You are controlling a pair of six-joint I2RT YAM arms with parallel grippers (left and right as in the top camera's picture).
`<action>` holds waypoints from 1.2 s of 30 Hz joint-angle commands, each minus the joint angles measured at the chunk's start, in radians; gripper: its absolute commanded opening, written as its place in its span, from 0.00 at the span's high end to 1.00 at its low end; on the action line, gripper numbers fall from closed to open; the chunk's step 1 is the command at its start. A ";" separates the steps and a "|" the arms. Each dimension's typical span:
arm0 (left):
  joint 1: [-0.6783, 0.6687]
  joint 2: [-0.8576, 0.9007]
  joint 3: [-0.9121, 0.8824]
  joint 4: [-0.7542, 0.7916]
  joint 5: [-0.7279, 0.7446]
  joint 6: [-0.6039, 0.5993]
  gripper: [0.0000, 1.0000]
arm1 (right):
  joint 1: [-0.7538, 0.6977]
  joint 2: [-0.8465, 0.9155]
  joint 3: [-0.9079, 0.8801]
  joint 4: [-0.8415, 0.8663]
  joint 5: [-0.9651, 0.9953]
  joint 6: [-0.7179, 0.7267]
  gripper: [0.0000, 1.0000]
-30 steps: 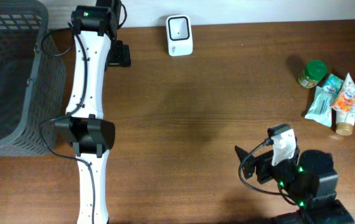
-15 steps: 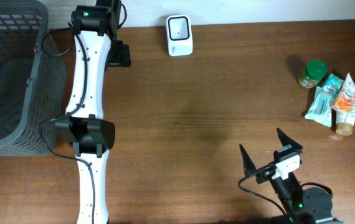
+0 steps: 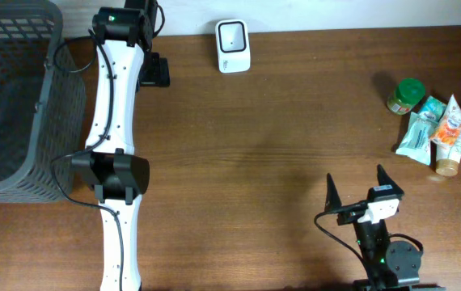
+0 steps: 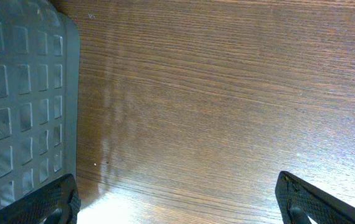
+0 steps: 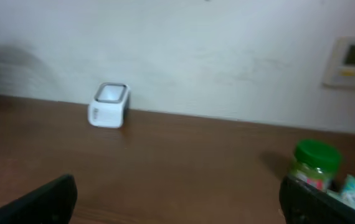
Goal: Scan the item barcode
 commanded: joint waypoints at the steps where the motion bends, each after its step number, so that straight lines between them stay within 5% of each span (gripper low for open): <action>1: -0.003 -0.007 -0.003 -0.001 -0.010 0.012 0.01 | -0.023 -0.010 -0.013 -0.095 0.040 0.058 0.01; 36: 0.003 -0.007 -0.003 -0.001 -0.011 0.012 0.01 | -0.019 -0.010 -0.013 -0.091 0.049 -0.026 0.01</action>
